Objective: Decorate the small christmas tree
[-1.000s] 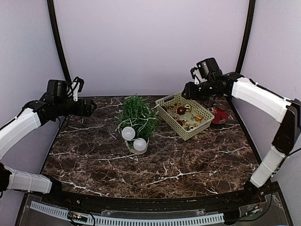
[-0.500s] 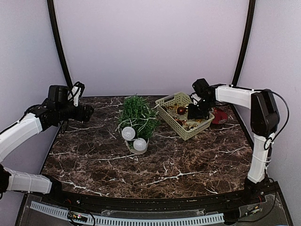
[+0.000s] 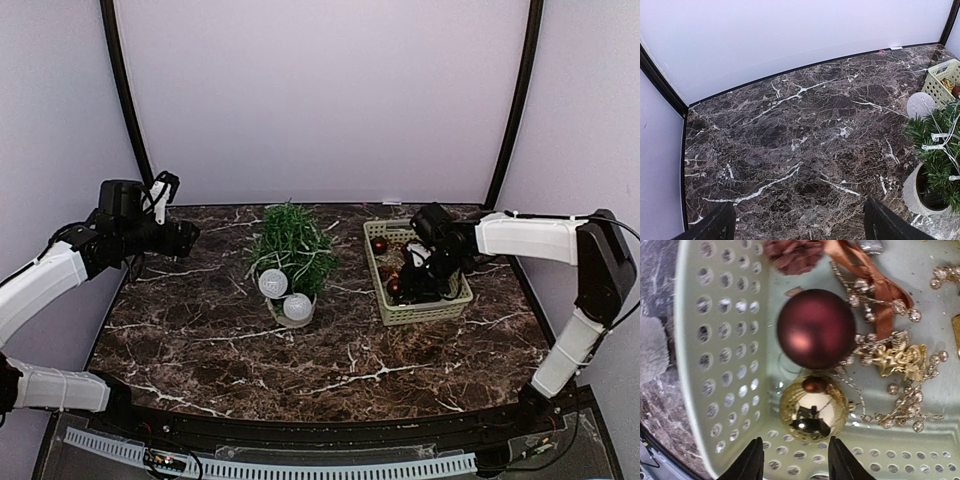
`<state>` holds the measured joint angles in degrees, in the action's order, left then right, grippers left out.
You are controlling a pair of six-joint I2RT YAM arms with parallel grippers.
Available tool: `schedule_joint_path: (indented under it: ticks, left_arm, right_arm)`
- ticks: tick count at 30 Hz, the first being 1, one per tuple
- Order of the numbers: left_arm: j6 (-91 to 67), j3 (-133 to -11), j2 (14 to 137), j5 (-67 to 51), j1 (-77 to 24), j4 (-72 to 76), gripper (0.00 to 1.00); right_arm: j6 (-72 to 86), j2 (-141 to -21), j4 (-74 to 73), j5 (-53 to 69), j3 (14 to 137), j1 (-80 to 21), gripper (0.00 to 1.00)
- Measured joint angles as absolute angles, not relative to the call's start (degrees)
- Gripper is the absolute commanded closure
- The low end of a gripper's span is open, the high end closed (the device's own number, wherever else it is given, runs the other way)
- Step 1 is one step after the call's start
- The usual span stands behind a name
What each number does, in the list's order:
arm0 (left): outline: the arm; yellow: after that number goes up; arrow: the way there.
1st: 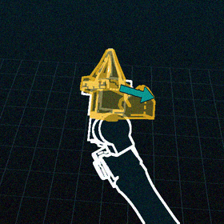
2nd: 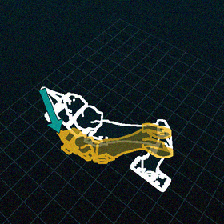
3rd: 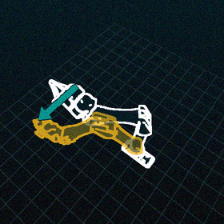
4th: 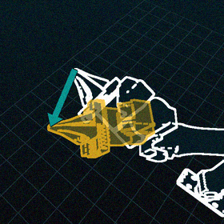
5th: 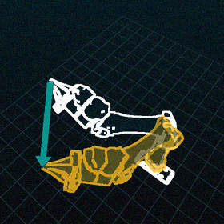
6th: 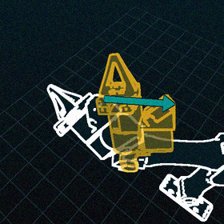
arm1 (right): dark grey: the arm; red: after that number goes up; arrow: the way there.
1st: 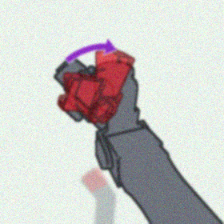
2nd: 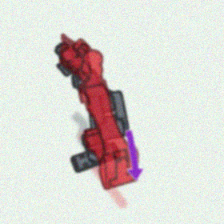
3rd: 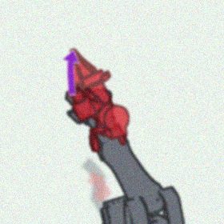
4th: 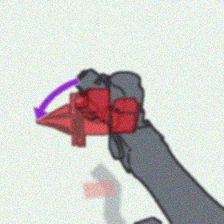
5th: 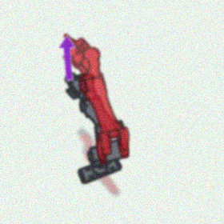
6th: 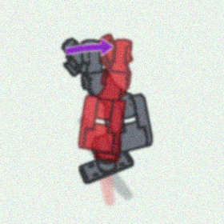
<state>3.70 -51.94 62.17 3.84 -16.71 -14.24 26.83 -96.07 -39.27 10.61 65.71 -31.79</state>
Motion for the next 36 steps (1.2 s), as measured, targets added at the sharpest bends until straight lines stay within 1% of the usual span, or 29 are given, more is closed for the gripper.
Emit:
schedule_joint_path:
  ticks: [5, 8, 10, 15, 21, 27, 36]
  left_arm:
    - [3.9, -51.9, 62.2, 3.7, -16.7, -14.2, 0.09]
    - [3.9, -51.9, 62.1, 3.7, -16.7, -14.2, 0.09]
    - [3.9, -51.9, 62.0, 3.7, -16.7, -14.2, 0.09]
    - [3.4, -51.1, 60.4, 3.9, -16.7, -13.2, 0.10]
    - [2.8, -50.5, 59.2, 4.0, -16.7, -12.0, 0.11]
    - [2.7, -50.5, 59.2, 4.1, -16.7, -11.9, 0.11]
    - [2.7, -50.5, 59.8, 4.2, -16.7, -11.8, 0.11]
  right_arm:
    - [31.7, -88.7, -40.2, 11.6, 63.1, -36.5, 0.54]
    - [33.7, -85.3, -41.3, 6.9, 63.6, -36.8, 0.56]
    - [34.2, -85.1, -42.5, 2.2, 65.4, -36.7, 0.58]
    - [33.8, -89.8, -44.8, -10.1, 71.4, -35.5, 0.65]
    - [30.7, -96.9, -46.3, -19.4, 72.2, -32.9, 0.69]
    - [27.9, -98.1, -45.4, -21.1, 70.5, -29.4, 0.74]
    - [25.1, -101.3, -42.0, -22.3, 69.9, -29.1, 0.72]
